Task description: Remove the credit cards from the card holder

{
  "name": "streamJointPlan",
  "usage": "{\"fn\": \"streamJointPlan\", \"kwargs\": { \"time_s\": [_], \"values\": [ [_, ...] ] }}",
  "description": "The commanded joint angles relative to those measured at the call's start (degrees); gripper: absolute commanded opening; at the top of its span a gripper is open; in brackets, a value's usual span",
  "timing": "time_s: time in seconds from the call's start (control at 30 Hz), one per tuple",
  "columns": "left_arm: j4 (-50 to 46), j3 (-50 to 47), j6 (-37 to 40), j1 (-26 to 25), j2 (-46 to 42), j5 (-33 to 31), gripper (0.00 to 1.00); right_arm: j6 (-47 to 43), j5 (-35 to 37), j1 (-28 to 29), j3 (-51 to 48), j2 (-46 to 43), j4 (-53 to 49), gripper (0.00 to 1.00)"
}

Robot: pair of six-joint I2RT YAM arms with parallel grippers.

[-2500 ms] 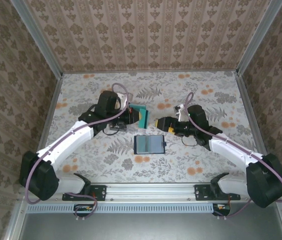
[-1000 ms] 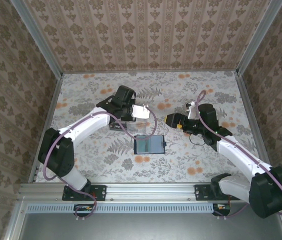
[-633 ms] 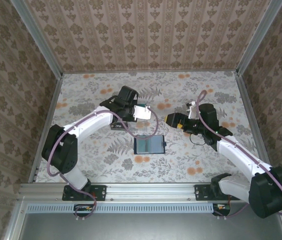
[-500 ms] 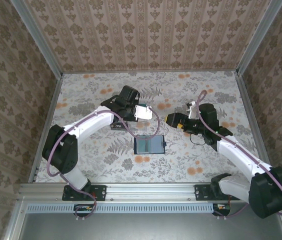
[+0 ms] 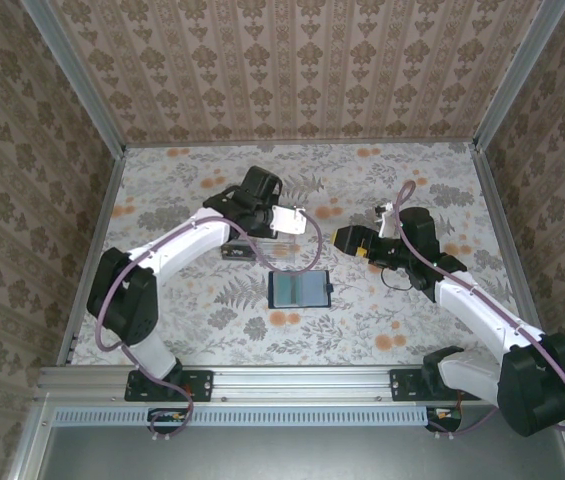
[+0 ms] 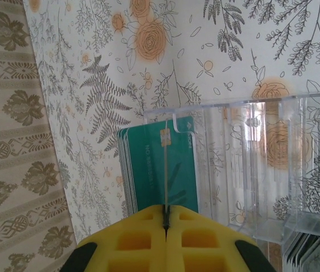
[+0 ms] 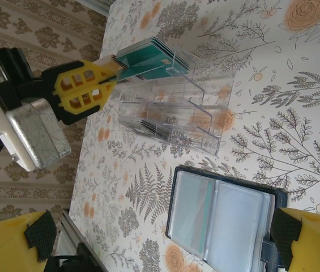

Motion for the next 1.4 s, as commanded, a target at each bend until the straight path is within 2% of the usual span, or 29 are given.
{"fn": "streamJointPlan", "kwargs": {
  "time_s": [0.0,0.23,0.33,0.37,1.17,1.37],
  "values": [
    [-1.3,2.2,-0.4,0.6,2.5,0.1,0.00,0.4,0.1,-0.4,-0.4,0.2,0.8,1.00],
    [-2.1,3.8,-1.7,1.1,4.9,0.1,0.01,0.3,-0.3,-1.1,-0.3,0.3,0.8,1.00],
    [-1.7,4.2,-2.0,1.2,5.1,-0.4,0.22,0.3,-0.4,-1.2,-0.4,0.6,0.9,1.00],
    [-1.4,4.3,-2.3,1.2,5.1,-0.6,0.26,0.3,-0.4,-1.3,-0.3,0.7,1.0,1.00],
    [6.5,4.4,-3.8,0.8,7.5,-10.3,0.32,1.0,-1.9,-1.8,0.0,2.4,2.3,1.00],
    [5.5,5.3,-5.2,0.7,7.0,-9.6,0.36,1.0,-2.1,-1.7,-0.2,2.0,2.2,1.00]
  ]
}}
